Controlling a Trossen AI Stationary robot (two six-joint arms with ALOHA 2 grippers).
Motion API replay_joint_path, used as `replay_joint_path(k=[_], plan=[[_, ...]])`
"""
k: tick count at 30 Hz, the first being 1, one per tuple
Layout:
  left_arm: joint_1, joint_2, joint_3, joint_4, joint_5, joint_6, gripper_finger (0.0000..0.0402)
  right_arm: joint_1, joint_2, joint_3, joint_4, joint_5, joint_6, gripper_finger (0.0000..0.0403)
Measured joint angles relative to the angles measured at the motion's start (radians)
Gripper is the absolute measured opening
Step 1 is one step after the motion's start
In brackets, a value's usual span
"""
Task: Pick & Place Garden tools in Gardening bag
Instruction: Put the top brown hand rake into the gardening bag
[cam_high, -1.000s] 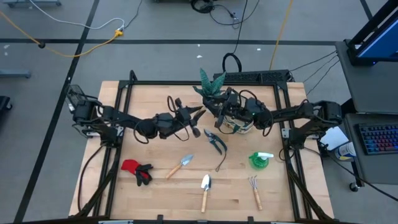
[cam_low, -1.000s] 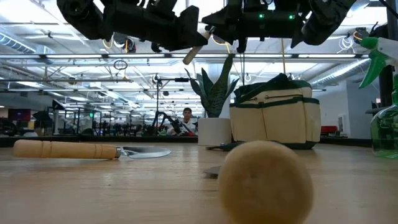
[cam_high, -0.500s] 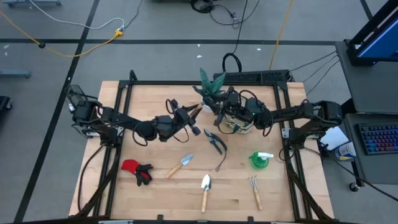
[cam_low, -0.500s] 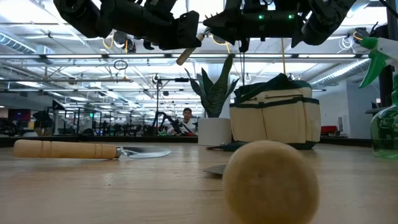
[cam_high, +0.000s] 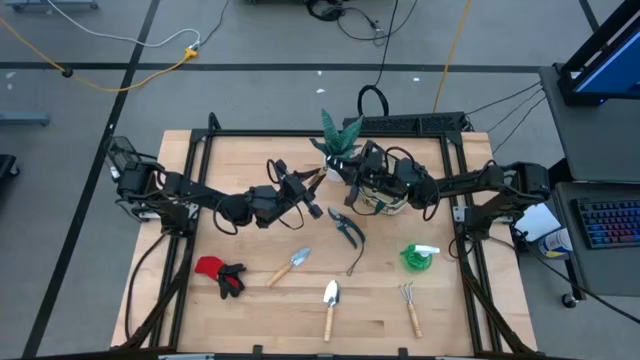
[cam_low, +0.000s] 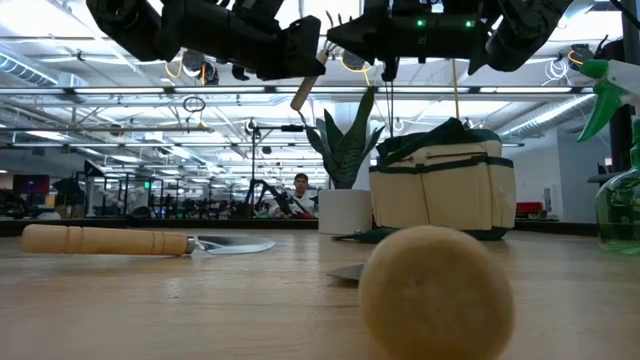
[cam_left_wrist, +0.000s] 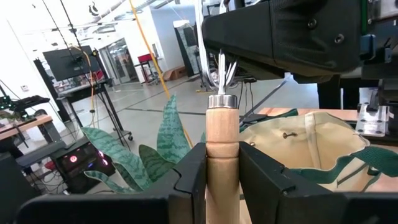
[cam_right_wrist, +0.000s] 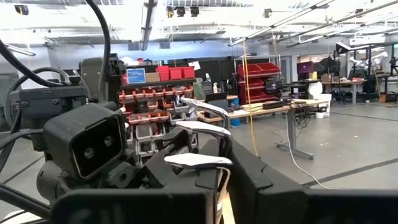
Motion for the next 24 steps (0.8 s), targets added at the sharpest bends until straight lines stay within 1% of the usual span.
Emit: replay_joint_path(k=[10,24], plan=[[0.002,0.0,-0.001,-0.006,0.006,0.001,0.0088,0.0,0.0,0.0,-0.01,0.009,-0.002,0.0005],[0.016,0.0,-0.002,-0.026,0.05,-0.008,0.0088,-0.002,-0.002,0.0,-0.047,0.016,-0.005,0.0006]])
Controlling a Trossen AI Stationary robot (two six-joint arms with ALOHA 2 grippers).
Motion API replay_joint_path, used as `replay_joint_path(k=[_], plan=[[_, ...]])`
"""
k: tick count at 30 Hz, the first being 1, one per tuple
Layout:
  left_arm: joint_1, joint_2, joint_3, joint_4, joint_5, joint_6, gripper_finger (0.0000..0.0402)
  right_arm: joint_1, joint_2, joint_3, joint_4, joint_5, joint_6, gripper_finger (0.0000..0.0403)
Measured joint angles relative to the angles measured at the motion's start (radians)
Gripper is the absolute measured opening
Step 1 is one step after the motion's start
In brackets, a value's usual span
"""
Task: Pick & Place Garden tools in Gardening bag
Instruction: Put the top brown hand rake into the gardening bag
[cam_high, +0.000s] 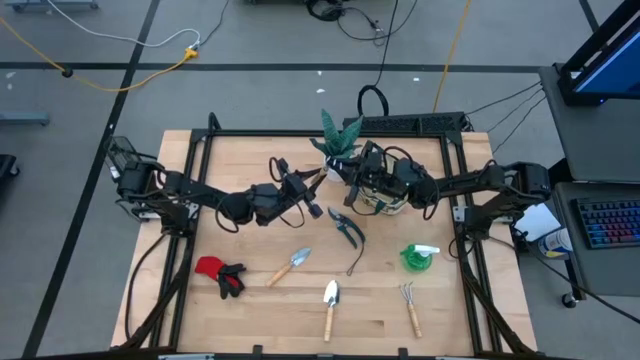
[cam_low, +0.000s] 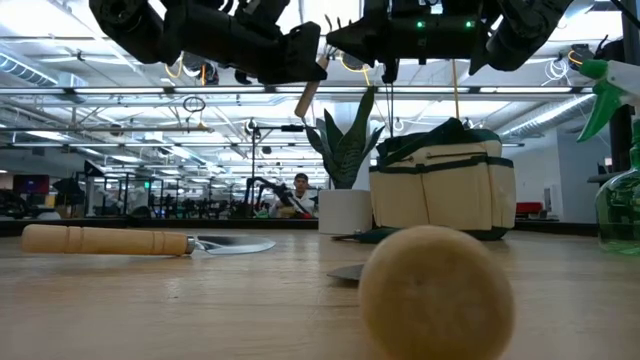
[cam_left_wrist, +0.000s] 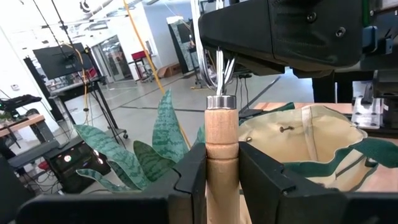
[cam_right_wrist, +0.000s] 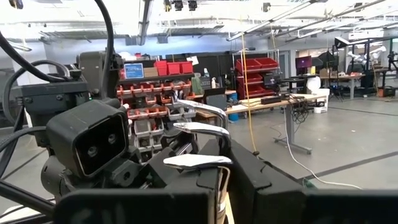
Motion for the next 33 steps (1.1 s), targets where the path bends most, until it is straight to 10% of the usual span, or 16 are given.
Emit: replay_joint_path(k=[33], plan=[[0.022,-0.002,0.0,-0.05,0.003,-0.055,0.0209,-0.003,-0.015,-0.001,-0.07,0.003,-0.018,0.0006]])
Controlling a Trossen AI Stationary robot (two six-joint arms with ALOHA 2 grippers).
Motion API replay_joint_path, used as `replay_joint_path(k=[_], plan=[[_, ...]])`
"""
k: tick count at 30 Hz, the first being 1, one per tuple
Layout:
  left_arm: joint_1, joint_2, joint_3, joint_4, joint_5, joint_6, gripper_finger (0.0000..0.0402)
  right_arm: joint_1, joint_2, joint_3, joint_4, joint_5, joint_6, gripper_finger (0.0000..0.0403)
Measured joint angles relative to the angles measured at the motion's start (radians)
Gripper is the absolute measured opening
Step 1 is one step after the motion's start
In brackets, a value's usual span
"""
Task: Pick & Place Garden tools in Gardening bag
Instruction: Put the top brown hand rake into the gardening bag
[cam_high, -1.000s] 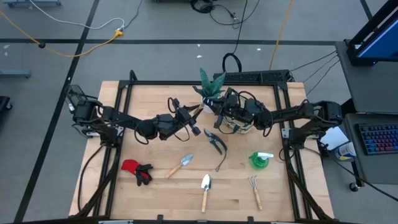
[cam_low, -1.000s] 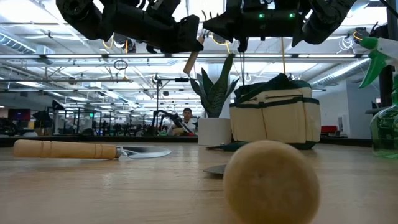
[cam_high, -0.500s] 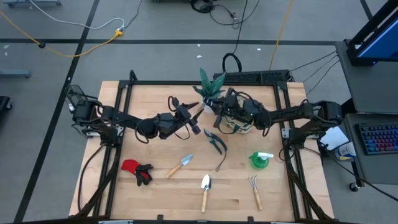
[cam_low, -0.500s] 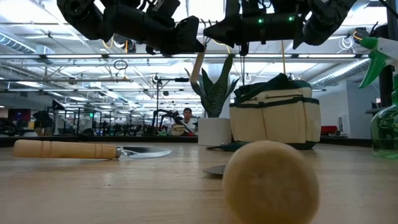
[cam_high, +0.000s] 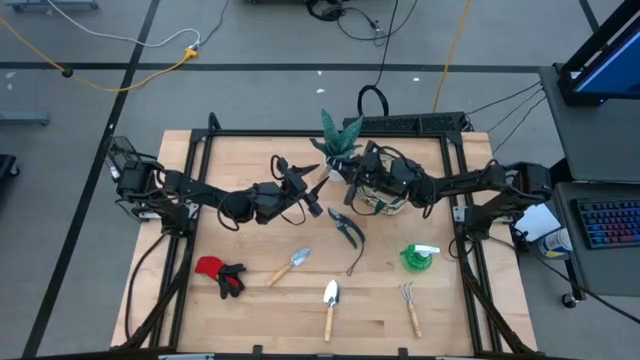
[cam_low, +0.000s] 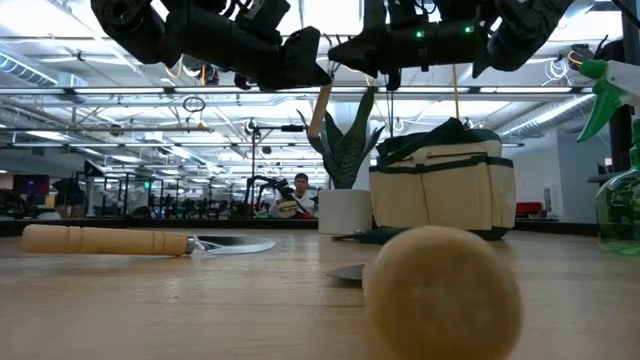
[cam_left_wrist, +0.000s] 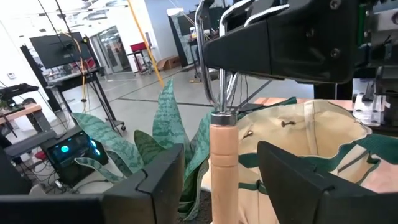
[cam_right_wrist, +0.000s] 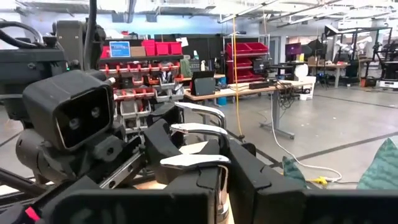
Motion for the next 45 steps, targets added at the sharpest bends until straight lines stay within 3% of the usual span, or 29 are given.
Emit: replay_joint_path(k=[24,45], plan=[[0.0,0.001,0.0,-0.02,-0.003,-0.026,0.0209,-0.031,-0.305,0.001,-0.437,0.003,0.024,0.0004],[0.007,0.002,0.001,-0.046,-0.003,-0.013,0.0209,-0.124,-0.434,0.0,-0.782,-0.001,0.121,0.0004]])
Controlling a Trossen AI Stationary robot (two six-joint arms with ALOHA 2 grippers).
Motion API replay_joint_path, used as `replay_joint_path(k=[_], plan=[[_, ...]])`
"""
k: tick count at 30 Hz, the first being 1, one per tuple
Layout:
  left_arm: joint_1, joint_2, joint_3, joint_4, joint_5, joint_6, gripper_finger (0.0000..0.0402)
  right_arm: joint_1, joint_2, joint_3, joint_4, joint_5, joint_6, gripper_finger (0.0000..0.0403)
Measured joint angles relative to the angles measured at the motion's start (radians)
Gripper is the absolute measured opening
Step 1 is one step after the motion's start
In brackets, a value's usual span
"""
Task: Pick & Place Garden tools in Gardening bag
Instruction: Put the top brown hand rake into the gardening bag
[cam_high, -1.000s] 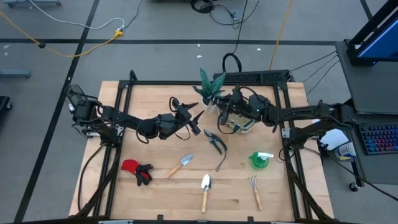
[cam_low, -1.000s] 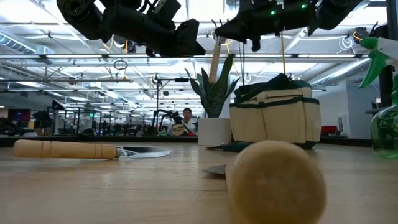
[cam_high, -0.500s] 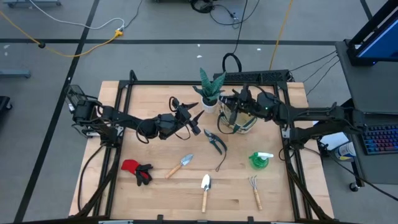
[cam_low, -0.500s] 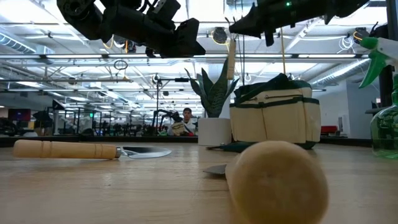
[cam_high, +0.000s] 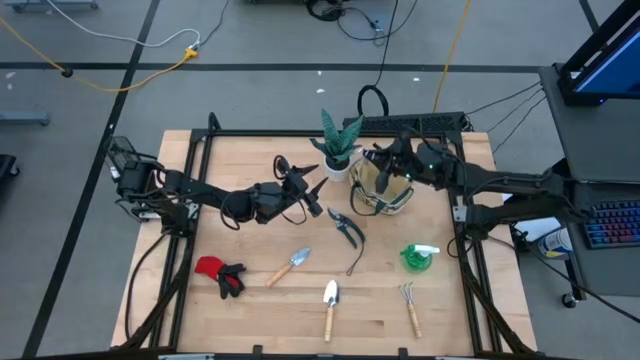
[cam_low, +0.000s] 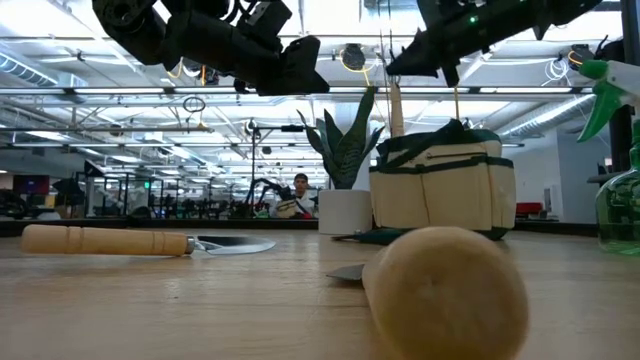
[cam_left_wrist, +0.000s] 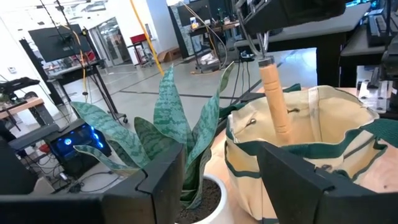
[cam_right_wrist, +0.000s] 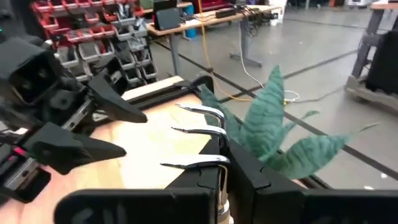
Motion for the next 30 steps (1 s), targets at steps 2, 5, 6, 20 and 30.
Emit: replay_joint_path(k=[2,5,6,20,30], plan=[[0.0,0.0,0.0,0.0,0.0,0.012,0.0209,-0.01,-0.006,0.0,-0.004,0.0,0.001,0.0004],[0.0,0.0,0.0,-0.004,-0.001,0.025,0.0209,-0.02,-0.024,0.0,0.001,-0.002,0.001,0.0004],[0.002,0.0,0.0,-0.007,-0.001,0.024,0.0209,-0.025,-0.032,0.0,-0.008,-0.002,0.004,0.0004],[0.018,0.0,0.0,-0.018,-0.009,0.009,0.0209,-0.075,-0.018,0.0,-0.246,-0.001,0.064,0.0004],[0.019,0.0,0.0,-0.018,-0.009,0.01,0.0209,-0.091,-0.003,0.0,-0.366,-0.003,0.099,0.0004]])
